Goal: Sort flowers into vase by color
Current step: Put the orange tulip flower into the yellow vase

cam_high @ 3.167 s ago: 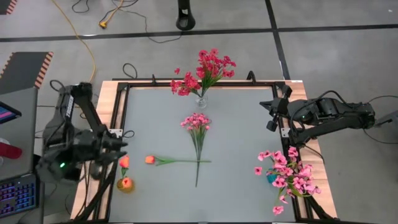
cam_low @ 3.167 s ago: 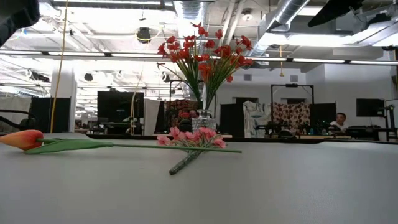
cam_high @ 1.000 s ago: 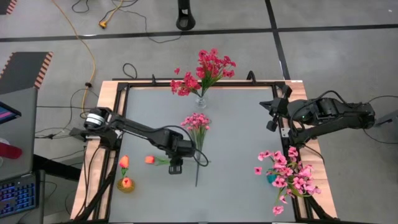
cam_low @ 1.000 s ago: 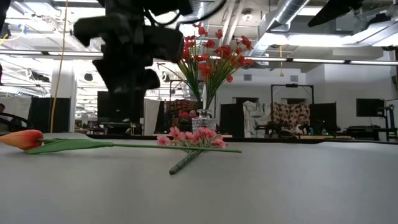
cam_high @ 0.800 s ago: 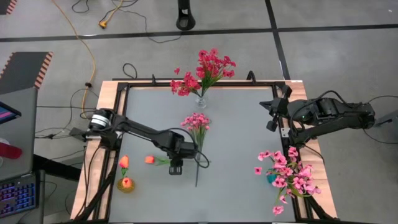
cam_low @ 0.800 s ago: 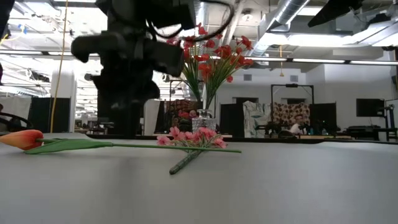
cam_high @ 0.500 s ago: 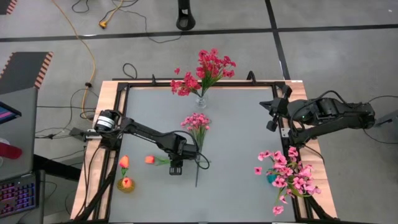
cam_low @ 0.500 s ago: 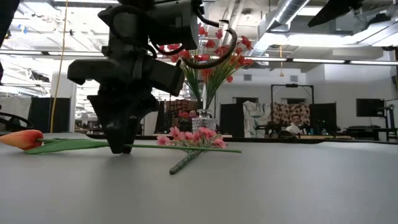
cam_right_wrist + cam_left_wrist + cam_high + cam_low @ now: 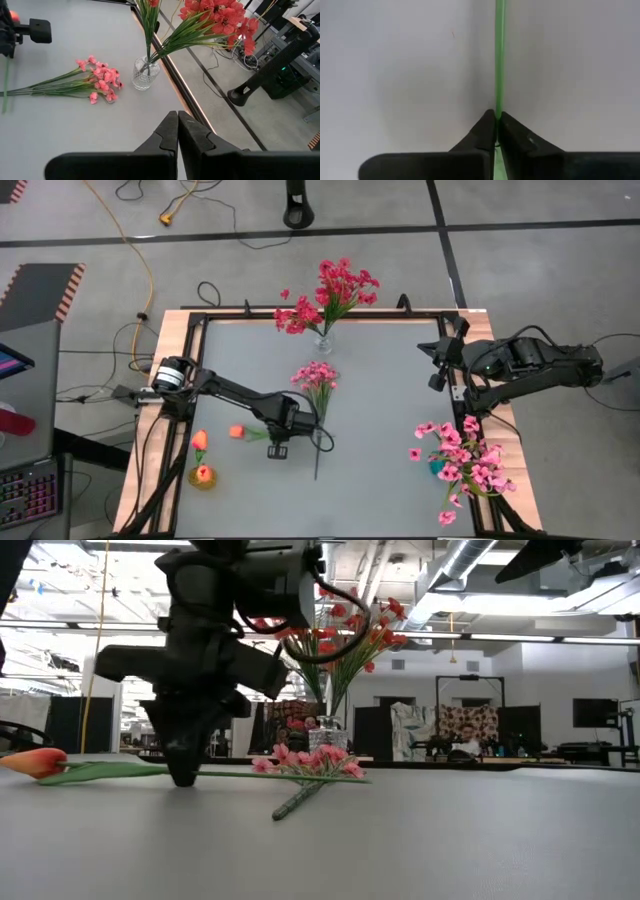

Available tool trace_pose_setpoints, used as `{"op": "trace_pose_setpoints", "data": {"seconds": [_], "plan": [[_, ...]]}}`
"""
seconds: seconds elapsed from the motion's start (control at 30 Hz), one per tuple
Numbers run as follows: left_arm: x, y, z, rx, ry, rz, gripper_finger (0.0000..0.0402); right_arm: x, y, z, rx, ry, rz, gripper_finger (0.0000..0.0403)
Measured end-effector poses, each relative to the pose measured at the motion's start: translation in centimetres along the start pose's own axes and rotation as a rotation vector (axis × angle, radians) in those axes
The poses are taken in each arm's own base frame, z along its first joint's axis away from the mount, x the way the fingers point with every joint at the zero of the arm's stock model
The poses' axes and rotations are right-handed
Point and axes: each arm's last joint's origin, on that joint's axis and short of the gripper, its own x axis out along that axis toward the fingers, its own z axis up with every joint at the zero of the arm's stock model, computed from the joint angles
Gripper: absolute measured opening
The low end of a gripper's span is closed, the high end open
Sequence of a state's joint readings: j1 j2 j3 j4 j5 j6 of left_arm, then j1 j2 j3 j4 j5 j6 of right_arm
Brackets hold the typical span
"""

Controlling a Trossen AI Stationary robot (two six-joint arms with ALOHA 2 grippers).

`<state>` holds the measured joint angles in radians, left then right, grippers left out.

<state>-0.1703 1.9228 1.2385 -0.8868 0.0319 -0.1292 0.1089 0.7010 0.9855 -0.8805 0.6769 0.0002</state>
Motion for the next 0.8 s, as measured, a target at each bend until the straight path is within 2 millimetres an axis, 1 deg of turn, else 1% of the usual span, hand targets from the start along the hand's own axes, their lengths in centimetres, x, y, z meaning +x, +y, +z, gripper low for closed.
{"op": "trace_pose_setpoints", "data": {"seconds": [0.13,0.23,0.3,0.4,0.5,0.63,0.8], "plan": [[-0.5,0.2,-0.6,0.098,0.083,0.059,0.0003,0.0,0.0,0.0,0.001,-0.001,0.0,0.0038],[-1.2,0.4,-0.4,0.202,0.094,0.14,0.0002,0.0,0.0,0.0,0.02,-0.001,0.006,0.0038],[-1.6,0.6,-0.5,0.279,0.13,0.2,0.0002,0.0,0.1,0.0,0.053,-0.003,0.034,0.0038],[-1.8,0.7,-0.1,0.412,0.123,0.262,0.0001,0.0,0.3,0.1,0.104,-0.007,0.094,0.0038],[-1.8,0.9,-0.2,0.548,0.153,0.294,0.0001,0.0,0.5,0.5,0.177,-0.028,0.176,0.0038],[-1.9,0.9,-0.2,0.705,0.179,0.293,0.0001,-0.1,0.7,0.9,0.238,-0.055,0.261,0.0038],[-1.9,0.9,-0.2,0.82,0.198,0.291,0.0001,-0.2,0.8,1.1,0.256,-0.072,0.287,0.0038]]}}
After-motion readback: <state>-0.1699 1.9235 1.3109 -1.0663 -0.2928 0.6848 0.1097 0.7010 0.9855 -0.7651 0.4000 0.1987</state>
